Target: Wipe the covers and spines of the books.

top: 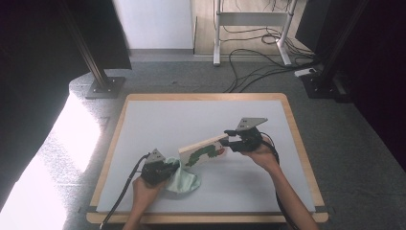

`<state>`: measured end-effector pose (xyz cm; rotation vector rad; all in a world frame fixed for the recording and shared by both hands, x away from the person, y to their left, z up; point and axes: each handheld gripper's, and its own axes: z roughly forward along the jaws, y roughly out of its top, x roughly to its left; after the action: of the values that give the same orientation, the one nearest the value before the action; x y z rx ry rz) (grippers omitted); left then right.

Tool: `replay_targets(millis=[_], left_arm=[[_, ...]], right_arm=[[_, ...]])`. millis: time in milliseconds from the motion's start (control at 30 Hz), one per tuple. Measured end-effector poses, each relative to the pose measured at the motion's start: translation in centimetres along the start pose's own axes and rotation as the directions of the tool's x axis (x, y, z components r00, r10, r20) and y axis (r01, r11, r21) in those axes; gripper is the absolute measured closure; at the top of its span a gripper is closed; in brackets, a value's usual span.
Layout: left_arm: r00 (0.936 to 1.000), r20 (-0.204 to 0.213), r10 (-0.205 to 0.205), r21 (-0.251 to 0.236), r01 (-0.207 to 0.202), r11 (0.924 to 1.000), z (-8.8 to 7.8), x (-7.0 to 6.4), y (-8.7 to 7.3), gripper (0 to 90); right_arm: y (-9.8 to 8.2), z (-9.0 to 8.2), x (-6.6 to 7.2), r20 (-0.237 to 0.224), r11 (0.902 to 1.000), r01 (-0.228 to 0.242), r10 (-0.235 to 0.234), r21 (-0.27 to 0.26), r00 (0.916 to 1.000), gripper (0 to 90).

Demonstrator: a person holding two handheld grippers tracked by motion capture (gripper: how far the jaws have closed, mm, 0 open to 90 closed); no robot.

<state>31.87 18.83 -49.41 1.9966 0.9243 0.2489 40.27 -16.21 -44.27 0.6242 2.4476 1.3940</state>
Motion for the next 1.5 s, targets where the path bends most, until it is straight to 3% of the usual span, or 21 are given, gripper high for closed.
replay_targets(millis=[133,300,433,600,800,1033,1167,1267,1300,1333,1367,1433,1500], left_arm=[[0.9996,-0.014,0.024,-0.053,-0.025,0.9983,-1.6,-0.1,2.3,83.7],[0.9992,-0.019,0.035,-0.087,-0.037,0.9955,-2.6,-0.2,3.4,83.7],[0.9996,-0.010,0.025,-0.078,-0.026,0.9966,-2.1,-0.1,2.7,83.7],[1.0000,-0.007,-0.002,-0.014,0.002,0.9999,-0.2,0.5,0.7,83.8],[0.9998,-0.019,0.006,0.077,-0.004,0.9970,2.0,0.7,-1.6,83.9],[0.9999,-0.012,0.006,0.072,-0.005,0.9974,1.9,0.8,-1.8,83.5],[0.9996,-0.029,0.006,0.037,-0.005,0.9993,0.3,1.4,-1.3,83.1],[0.9961,-0.088,-0.005,0.012,0.007,0.9999,-2.0,2.7,-0.9,82.7],[0.9961,-0.088,-0.005,0.012,0.007,0.9999,-2.0,2.7,-0.9,82.5],[0.9925,-0.122,-0.013,0.001,0.014,0.9999,-3.0,3.4,-0.9,82.4],[0.9925,-0.122,-0.013,0.001,0.014,0.9999,-3.0,3.4,-0.9,82.4],[0.9827,-0.181,-0.039,-0.015,0.037,0.9992,-4.6,4.8,-1.2,82.2],[0.9791,-0.198,-0.048,-0.018,0.045,0.9988,-5.1,5.2,-1.3,82.1]], right_arm=[[0.0,0.0,0.0,0.001,1.0000,0.001,-0.001,0.002,1.0000,51.5],[-0.1,-0.1,0.0,-0.001,1.0000,-0.001,0.001,-0.001,1.0000,51.5],[-0.1,-0.1,0.0,-0.003,1.0000,0.000,0.000,-0.001,1.0000,51.5],[-0.1,-0.1,0.0,-0.004,1.0000,-0.001,0.001,-0.002,1.0000,51.6],[-0.1,-0.1,0.0,-0.001,1.0000,-0.001,0.001,-0.001,1.0000,51.5],[-0.1,-0.1,0.0,-0.003,1.0000,0.000,0.000,0.000,1.0000,51.7],[-0.1,-0.1,0.0,-0.004,1.0000,-0.004,0.004,-0.003,1.0000,51.8],[-0.1,-0.1,0.0,-0.001,1.0000,-0.006,0.006,-0.005,1.0000,51.7],[-0.1,-0.1,0.0,-0.001,1.0000,-0.006,0.006,-0.005,1.0000,51.7],[-0.2,-0.1,0.0,-0.002,1.0000,-0.006,0.006,-0.006,1.0000,51.8],[-0.2,-0.1,0.0,-0.002,1.0000,-0.006,0.006,-0.006,1.0000,51.8],[-0.2,-0.1,0.0,-0.002,1.0000,-0.008,0.008,-0.007,1.0000,51.7],[-0.2,-0.1,0.0,-0.002,1.0000,-0.008,0.008,-0.006,1.0000,51.7]])
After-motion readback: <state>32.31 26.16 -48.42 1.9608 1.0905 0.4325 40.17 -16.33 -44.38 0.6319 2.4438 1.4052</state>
